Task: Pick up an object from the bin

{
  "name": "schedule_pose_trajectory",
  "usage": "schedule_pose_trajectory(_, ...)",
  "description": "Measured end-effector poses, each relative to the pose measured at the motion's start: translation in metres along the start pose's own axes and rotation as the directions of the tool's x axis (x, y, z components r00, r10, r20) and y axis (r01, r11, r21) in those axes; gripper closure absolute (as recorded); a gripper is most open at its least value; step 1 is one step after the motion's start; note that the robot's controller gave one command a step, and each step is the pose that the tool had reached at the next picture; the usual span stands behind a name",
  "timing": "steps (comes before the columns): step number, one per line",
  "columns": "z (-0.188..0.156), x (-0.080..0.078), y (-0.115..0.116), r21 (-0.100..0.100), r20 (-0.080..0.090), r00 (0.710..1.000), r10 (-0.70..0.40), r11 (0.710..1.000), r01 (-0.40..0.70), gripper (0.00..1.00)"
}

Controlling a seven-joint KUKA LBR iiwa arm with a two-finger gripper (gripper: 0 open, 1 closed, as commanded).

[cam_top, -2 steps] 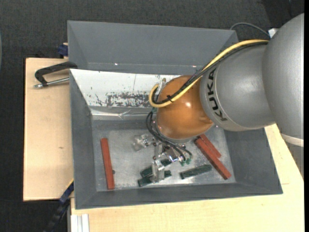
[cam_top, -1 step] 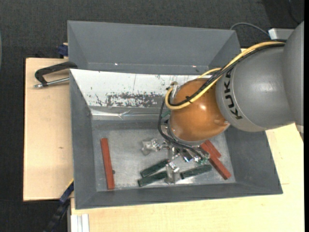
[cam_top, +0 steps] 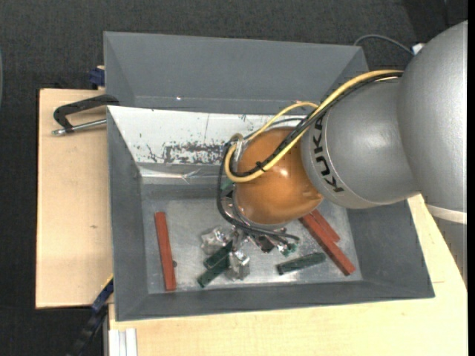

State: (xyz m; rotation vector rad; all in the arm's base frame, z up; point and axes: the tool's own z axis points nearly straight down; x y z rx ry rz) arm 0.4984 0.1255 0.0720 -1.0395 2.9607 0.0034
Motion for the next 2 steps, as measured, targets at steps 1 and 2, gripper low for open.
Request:
schedule_pose_trajectory(1, 0.000, 0.000, 0.000, 0.000, 0.000, 1.000, 0.001, 1.000, -0.001, 1.00)
schedule_pose_trajectory(2, -0.204, -0.055, -0.045, 0.007, 0.011, 0.999, -0.034, 0.999, 0.034, 1.00)
